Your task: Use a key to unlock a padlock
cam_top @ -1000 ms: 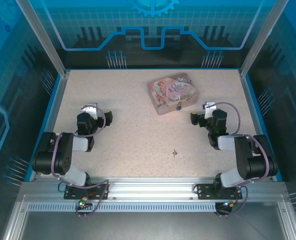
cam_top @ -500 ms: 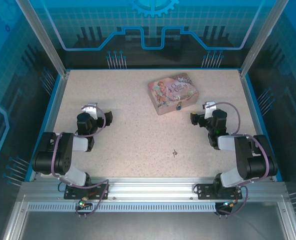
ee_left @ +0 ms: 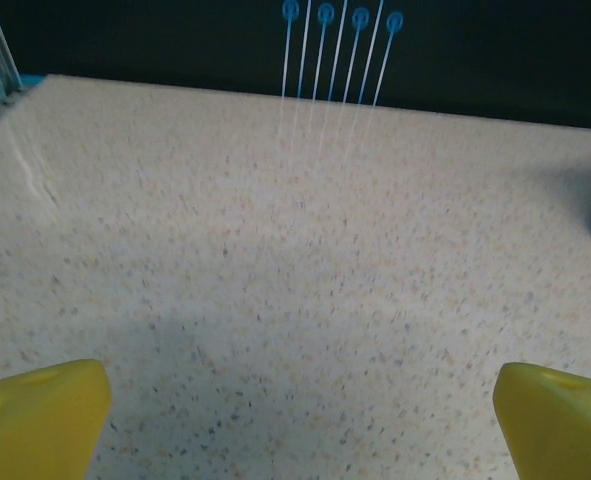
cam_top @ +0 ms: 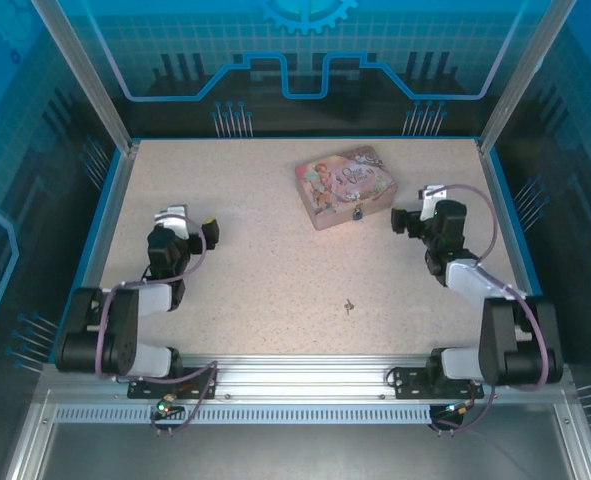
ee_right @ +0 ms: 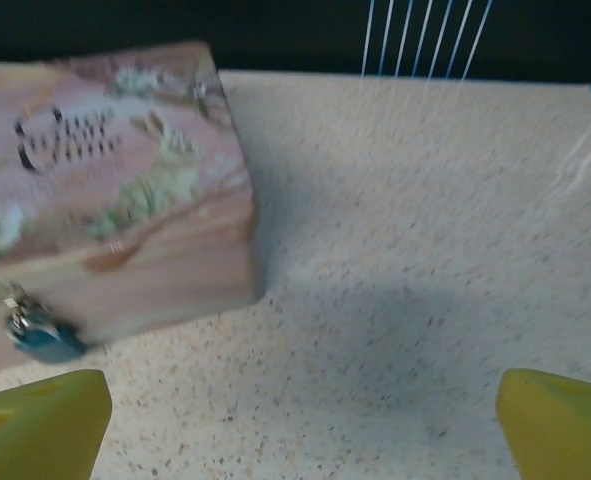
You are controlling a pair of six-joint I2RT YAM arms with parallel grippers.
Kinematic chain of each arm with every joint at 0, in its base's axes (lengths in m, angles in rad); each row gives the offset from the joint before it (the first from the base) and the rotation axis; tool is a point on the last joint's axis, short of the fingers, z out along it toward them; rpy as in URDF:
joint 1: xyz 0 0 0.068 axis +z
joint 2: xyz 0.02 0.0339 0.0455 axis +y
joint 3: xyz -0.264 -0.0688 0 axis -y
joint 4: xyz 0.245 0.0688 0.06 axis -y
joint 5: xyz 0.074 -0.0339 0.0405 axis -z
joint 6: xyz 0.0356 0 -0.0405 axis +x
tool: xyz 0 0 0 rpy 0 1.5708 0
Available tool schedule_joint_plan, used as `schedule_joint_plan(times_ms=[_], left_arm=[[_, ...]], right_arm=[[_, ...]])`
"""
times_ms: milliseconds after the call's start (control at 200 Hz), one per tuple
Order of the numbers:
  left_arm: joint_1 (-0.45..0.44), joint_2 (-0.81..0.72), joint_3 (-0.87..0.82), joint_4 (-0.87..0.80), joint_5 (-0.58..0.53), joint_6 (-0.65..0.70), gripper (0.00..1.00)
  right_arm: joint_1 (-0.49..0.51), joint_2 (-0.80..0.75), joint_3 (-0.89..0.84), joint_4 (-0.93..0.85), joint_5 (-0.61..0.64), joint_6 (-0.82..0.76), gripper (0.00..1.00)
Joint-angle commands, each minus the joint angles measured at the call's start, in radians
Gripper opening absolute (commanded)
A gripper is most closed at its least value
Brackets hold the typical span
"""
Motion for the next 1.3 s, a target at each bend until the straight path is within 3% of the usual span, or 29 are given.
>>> schedule_joint_plan(times_ms=[0,75,160,335,505,645,1101,1296], left_arm=[[-0.004,-0.141,0.081,-0.241,-0.046,-0.096,0.99],[-0.002,-0.214,0.185,-0.472,-0.047,-0.226,0.99],[-0.001,-0.219,0.329,-0.705,0.053,-0.321,0.99],[-0.052,-0.030,0.583,-0.958,0.276,-0.430,0.99],[-0.199,0.140,0.707,-0.904,0.357,-0.493,0.99],[-0.278,0.264,0.828,-0.918,0.353,-0.513,0.99],[-0.396,0.628,1.117,-0.894,0.427,-0.605,0.91],[-0.414,0.726,1.172,-0.883,0.422,-0.653,0.87]], right_arm=[[-0.013,-0.065,0.074,-0.273,-0.030,0.043,1.00],[-0.021,-0.069,0.125,-0.358,-0.076,0.091,1.00],[-0.038,-0.042,0.192,-0.428,-0.128,0.160,1.00],[-0.057,0.098,0.358,-0.460,-0.306,0.243,1.00],[-0.064,0.282,0.499,-0.452,-0.365,0.336,1.00],[-0.075,0.403,0.566,-0.394,-0.404,0.397,1.00],[-0.075,0.705,0.821,-0.444,-0.495,0.425,1.00],[-0.072,0.738,0.840,-0.471,-0.537,0.405,0.92]])
